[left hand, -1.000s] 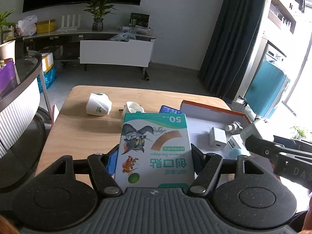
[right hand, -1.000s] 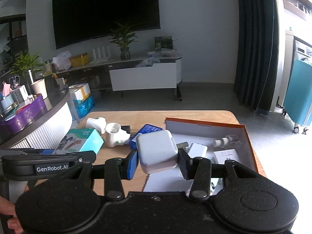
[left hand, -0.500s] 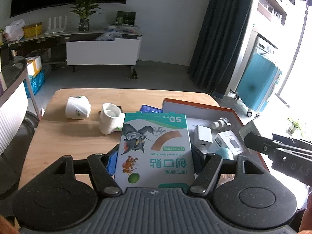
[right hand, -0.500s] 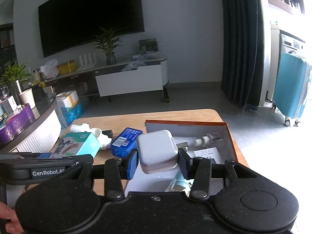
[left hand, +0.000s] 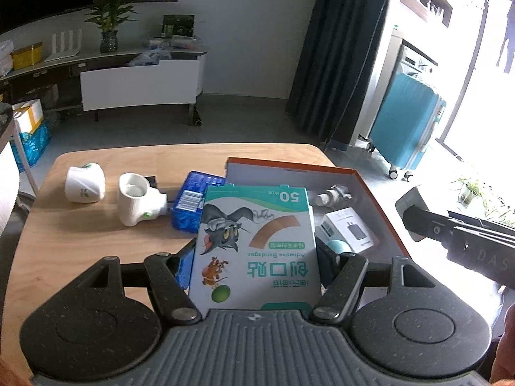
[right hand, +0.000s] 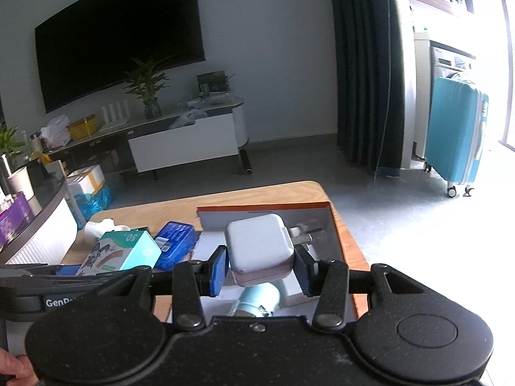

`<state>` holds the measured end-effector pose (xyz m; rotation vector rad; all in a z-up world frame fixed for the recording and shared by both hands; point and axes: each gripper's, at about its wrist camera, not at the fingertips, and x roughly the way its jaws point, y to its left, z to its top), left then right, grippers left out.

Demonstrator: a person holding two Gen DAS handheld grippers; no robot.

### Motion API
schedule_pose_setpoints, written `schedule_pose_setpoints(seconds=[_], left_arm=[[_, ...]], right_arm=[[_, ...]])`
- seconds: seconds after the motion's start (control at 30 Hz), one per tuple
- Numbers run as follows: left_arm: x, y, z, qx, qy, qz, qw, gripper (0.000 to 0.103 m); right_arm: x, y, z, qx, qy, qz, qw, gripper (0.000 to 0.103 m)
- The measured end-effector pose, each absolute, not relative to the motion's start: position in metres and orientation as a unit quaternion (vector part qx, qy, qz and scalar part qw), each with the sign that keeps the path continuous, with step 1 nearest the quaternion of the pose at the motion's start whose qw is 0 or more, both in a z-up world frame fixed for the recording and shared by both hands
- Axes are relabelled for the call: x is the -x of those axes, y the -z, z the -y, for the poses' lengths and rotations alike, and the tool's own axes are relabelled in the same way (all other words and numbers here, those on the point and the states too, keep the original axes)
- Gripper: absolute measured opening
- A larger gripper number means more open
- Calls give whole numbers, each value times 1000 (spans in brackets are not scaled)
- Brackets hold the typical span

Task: Organize rigid objects
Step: 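Carry the bandage box and white charger over the white box with both tools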

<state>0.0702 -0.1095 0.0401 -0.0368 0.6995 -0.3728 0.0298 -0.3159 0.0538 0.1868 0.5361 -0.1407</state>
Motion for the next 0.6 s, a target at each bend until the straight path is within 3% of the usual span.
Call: schedule_pose_setpoints(seconds=[0.6], left_arm=[[-81,-38,141,5,203,-343,917,71]], right_arm=[[-31,-52,330,-101,90,-260,956,53]])
